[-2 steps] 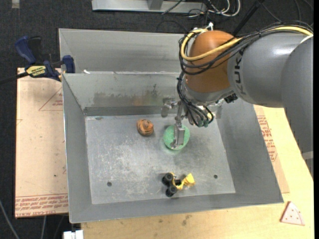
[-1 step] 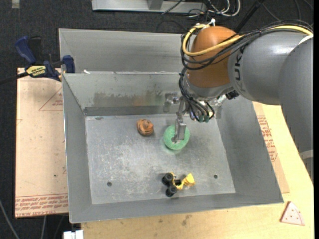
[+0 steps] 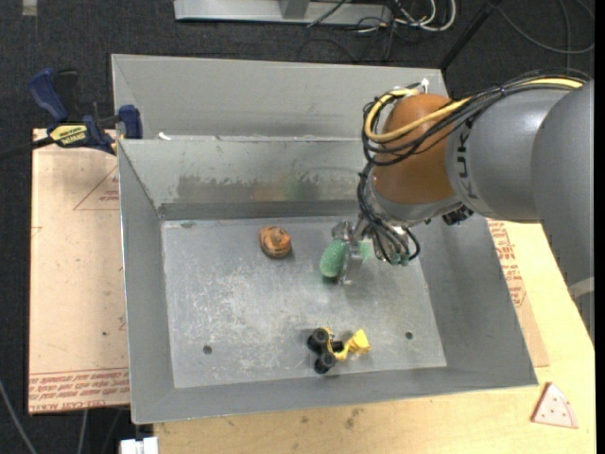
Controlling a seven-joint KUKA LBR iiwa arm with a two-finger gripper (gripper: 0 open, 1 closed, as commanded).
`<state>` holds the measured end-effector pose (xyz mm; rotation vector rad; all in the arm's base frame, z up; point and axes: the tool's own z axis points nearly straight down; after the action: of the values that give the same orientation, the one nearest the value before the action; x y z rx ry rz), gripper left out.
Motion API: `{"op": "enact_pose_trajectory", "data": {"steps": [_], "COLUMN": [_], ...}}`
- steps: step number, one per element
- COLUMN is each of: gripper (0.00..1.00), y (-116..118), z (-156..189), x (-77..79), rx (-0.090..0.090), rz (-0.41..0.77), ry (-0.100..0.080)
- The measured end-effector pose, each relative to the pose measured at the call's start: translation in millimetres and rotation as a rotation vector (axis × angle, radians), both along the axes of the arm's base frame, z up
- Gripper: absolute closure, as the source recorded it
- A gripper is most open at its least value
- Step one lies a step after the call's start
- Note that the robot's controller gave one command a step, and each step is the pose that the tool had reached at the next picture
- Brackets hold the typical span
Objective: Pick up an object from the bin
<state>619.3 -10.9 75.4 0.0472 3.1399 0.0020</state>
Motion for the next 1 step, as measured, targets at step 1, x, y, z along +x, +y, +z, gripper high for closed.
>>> {"op": "enact_pose_trajectory", "data": {"steps": [1], "gripper": [1.00], "y": [0.0], "z": [0.0], "x": [0.0], "rx": [0.000], "rz": [0.000], "ry": [0.000]}}
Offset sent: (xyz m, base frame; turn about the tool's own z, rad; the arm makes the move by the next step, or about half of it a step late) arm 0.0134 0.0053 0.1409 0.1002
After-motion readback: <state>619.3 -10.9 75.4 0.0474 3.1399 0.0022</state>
